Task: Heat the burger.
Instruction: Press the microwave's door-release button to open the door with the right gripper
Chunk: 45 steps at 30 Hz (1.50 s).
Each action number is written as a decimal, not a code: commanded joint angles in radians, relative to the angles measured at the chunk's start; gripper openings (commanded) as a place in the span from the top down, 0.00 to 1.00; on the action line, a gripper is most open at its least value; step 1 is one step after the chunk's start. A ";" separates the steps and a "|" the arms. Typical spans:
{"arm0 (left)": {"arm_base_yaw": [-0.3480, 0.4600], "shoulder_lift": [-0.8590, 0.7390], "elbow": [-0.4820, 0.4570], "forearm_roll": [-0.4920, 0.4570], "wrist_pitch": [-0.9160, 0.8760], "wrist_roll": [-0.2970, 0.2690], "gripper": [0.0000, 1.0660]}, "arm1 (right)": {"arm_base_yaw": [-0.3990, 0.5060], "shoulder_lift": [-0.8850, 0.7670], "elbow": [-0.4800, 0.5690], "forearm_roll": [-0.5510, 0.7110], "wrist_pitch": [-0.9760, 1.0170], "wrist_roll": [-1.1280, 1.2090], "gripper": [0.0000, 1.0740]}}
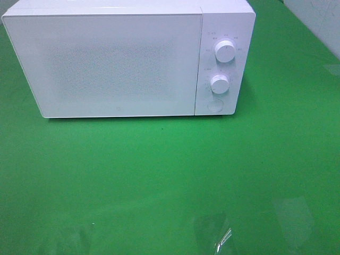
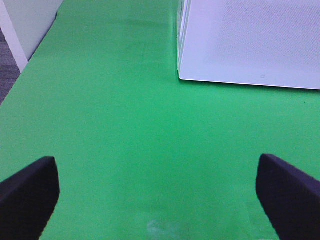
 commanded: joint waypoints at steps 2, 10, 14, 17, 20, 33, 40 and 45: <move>0.003 -0.016 0.003 0.001 0.002 0.004 0.05 | -0.094 -0.092 -0.001 -0.011 0.034 -0.011 0.29; 0.003 -0.016 0.003 0.001 0.002 0.004 0.05 | -0.287 -0.254 -0.001 -0.012 0.025 -0.038 0.29; 0.003 -0.016 0.003 0.001 0.002 0.004 0.05 | -0.350 -0.312 -0.001 -0.012 0.026 -0.038 0.29; 0.003 -0.016 0.003 0.001 0.002 0.004 0.05 | -0.426 -0.389 -0.001 -0.011 0.027 -0.038 0.29; 0.003 -0.016 0.003 0.001 0.002 0.004 0.05 | -0.478 -0.455 0.003 -0.006 0.028 -0.038 0.29; 0.003 -0.016 0.003 0.001 0.002 0.004 0.05 | -0.569 -0.603 0.196 0.011 -0.019 -0.037 0.29; 0.003 -0.016 0.003 0.001 0.002 0.004 0.05 | -0.575 -0.610 0.213 0.023 -0.022 -0.047 0.29; 0.003 -0.016 0.003 0.001 0.002 0.004 0.05 | -0.575 -0.610 0.213 0.023 -0.022 -0.047 0.29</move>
